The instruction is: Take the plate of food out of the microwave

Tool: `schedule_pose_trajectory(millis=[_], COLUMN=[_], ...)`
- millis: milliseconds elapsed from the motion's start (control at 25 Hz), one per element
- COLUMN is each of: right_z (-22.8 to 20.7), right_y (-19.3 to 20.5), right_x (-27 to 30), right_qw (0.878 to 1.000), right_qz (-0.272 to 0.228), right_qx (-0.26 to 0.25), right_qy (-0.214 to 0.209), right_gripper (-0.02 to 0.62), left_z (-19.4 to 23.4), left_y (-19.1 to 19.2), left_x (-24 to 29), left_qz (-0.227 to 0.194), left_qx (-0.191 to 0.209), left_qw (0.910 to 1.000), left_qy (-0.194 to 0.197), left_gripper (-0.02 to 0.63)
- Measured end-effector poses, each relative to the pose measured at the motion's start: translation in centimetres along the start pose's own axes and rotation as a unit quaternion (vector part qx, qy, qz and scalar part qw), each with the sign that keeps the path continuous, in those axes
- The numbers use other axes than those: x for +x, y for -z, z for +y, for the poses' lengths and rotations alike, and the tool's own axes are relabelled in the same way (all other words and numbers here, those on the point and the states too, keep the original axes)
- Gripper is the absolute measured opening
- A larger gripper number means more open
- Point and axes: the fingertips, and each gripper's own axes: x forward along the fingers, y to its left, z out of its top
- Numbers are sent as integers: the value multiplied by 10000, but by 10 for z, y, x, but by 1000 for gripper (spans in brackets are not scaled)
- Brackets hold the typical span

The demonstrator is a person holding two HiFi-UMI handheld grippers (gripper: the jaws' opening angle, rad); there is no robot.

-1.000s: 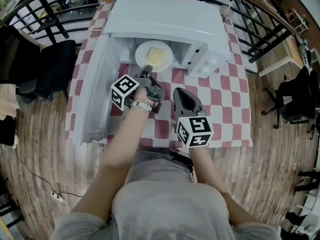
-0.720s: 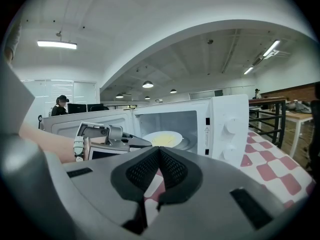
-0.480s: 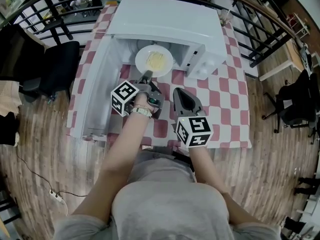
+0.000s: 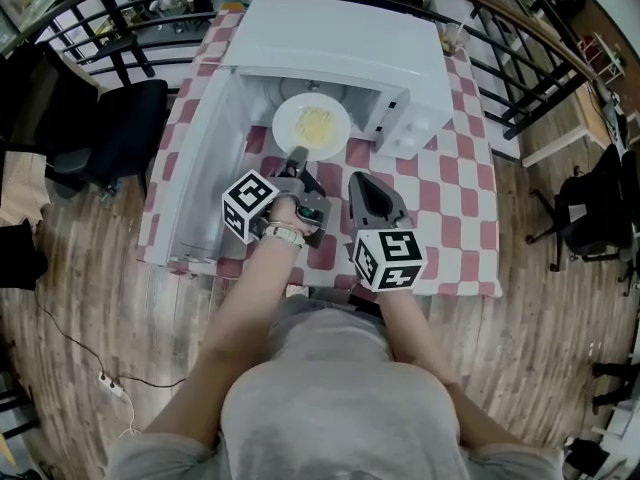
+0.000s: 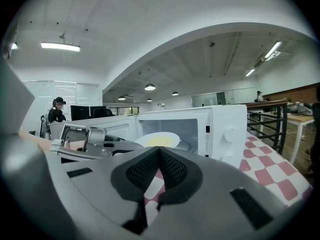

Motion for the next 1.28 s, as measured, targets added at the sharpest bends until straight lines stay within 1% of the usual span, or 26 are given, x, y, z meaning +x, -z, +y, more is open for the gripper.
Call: schedule_pose_trajectory(millis=[240, 480, 600, 760, 880, 1160, 1280], right_z=[0, -2, -3, -5, -4, 5, 3], right_y=[-7, -13, -17, -20, -23, -26, -29], right_x=[-5, -9, -11, -15, -15, -18, -22], right_qw=[10000, 9999, 9998, 9996, 9994, 9986, 9983], right_qz=[-46, -113, -166, -238, -284, -366, -426], right_qx=[-43, -68, -62, -83, -92, -291, -341], right_qy=[-29, -72, -124, -144, -166, -239, -220], right_gripper=[25, 25, 25, 25, 25, 25, 25], left_z=[-10, -16, -21, -26, -34, -44, -48], left_y=[6, 12, 16, 21, 24, 32, 35], left_x=[-15, -29, -31, -35, -41, -58, -60], left_qz=[-58, -89, -52, -64, -127, -367, -431], left_qx=[-46, -1, 91, 237, 334, 270, 310], left_qw=[9999, 9999, 9998, 9996, 9993, 9987, 9981], left_qy=[100, 136, 167, 111, 113, 236, 313], left_gripper=[15, 15, 15, 15, 15, 15, 15])
